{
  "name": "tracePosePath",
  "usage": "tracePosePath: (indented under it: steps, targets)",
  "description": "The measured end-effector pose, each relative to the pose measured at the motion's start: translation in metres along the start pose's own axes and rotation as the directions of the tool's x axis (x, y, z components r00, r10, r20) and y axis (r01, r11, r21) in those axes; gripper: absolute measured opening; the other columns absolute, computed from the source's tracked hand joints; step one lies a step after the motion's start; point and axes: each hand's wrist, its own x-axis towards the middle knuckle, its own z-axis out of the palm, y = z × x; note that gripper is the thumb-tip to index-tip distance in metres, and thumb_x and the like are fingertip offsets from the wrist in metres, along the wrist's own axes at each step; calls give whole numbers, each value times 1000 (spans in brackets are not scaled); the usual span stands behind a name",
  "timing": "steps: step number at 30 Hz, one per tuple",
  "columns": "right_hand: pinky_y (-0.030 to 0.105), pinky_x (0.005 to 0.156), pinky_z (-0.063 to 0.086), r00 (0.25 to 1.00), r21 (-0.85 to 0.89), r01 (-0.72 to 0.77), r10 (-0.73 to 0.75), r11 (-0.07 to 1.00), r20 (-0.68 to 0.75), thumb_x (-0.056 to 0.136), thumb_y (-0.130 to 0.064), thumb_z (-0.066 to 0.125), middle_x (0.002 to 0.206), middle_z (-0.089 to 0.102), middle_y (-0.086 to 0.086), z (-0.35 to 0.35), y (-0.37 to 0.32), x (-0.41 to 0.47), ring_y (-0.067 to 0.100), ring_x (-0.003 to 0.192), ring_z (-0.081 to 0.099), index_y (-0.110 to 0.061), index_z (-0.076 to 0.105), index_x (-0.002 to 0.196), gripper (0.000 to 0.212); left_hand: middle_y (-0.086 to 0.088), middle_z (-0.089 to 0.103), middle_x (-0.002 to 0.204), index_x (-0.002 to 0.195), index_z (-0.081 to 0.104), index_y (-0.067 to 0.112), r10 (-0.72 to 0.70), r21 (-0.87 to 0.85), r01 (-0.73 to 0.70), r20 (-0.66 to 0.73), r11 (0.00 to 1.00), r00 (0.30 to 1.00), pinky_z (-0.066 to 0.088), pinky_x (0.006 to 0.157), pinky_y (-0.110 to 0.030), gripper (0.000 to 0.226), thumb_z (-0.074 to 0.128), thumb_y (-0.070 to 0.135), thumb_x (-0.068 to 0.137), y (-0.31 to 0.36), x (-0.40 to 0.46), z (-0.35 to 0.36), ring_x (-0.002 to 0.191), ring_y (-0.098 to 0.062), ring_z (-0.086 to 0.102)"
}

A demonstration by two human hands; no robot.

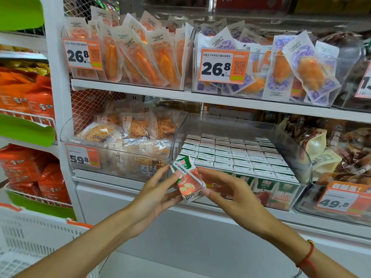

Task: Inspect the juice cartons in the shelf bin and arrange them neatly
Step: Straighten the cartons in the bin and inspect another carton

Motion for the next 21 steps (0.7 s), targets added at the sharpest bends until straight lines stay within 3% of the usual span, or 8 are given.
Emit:
tracePosePath:
  steps: [5,8,10,15,18,21]
  targets:
    - [15,85,52,996,142,-55,65,988,-62,84,-27,68,110,71,-20,-1,1,-2,1,104,67,-28,68,118,34,-4,73,115,122,66,33,-88,115,80,62,990,994,58,79,-27,43,69,42,80,4,-3,0,105,-19,70]
    - [14,81,53,985,234,-95,125,968,-119,76,-34,69,99,76,-12,1,0,-3,5,96,71,-27,73,107,32,8,67,125,118,66,47,-102,353,65,88,933,991,51,99,-33,46,63,66,76,5,-4,1,122,-14,57]
    - [13,77,53,973,309,-132,183,942,-142,74,-37,68,94,77,-9,2,-3,-2,6,91,72,-28,74,100,29,10,65,127,111,67,54,-116,402,67,98,913,988,47,105,-36,49,60,78,69,5,-6,5,123,-11,53]
    - [17,78,57,925,379,-240,329,894,-192,82,-35,69,87,77,-6,3,-7,3,7,85,72,-32,78,85,10,13,74,107,97,76,42,-155,388,119,63,914,986,54,83,-23,63,70,80,47,4,-4,9,102,-3,68]
    - [21,77,59,890,385,-331,420,861,-175,83,-39,70,83,77,-3,3,-6,5,8,78,72,-31,80,78,14,10,77,94,88,77,39,-205,377,190,0,906,979,56,75,-25,61,74,82,44,2,-4,9,92,-5,72]
    - [25,78,59,861,379,-420,494,825,-121,81,-44,70,85,76,-2,1,-5,5,10,82,72,-25,79,84,22,6,75,97,100,71,34,-235,357,231,-33,905,971,58,76,-28,70,75,77,46,-2,-3,10,91,-9,72]
